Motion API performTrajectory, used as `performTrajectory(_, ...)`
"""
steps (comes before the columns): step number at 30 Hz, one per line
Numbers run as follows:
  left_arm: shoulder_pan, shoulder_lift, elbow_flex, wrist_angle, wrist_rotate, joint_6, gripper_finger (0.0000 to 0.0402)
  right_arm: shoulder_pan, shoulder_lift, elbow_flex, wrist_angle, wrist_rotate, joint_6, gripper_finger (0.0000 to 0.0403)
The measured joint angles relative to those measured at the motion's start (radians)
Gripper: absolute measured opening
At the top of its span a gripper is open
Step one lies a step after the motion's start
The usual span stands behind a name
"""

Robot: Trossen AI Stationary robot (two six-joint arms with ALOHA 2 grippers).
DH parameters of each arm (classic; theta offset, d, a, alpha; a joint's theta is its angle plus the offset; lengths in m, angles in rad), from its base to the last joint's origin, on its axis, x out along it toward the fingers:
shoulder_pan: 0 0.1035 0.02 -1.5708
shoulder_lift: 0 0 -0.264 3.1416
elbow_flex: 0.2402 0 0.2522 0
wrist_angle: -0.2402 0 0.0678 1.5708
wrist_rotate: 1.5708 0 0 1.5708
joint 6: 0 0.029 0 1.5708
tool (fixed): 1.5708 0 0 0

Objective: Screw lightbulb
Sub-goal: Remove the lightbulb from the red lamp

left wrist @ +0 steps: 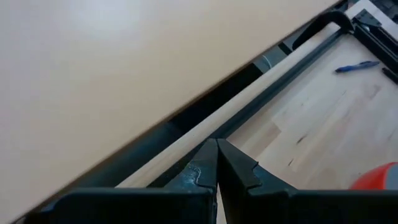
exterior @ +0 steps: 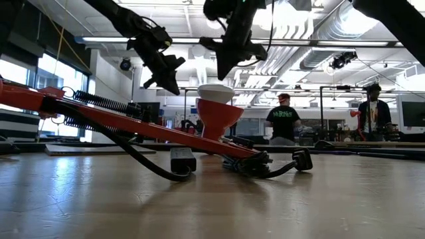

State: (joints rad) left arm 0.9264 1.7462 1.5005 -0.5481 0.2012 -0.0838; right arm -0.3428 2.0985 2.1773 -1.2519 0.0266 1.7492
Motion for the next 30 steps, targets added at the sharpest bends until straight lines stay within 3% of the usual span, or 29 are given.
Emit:
performTrajectory(9,-0.030,-0.012,-0.068,-0.029,0.041,0.052,0.0000,0.000,0.055,0.004,0.042,-0.064,-0.028,0.0000)
performTrajectory(15,-0.028,-0.070,-0.314,0.031,0.175,0.057,0.0000,0.000,0.057,0.004,0.003,-0.055,-0.111,0.0000)
performTrajectory(22,-0.033,-0.223,-0.624,0.185,0.354,-0.076,0.0000,-0.018,0.058,0.003,-0.055,-0.034,-0.298,0.0000)
performTrajectory(30,-0.093,-0.412,-0.703,0.232,0.355,-0.175,0.0000,-0.037,0.059,0.002,-0.061,-0.025,-0.578,0.0000)
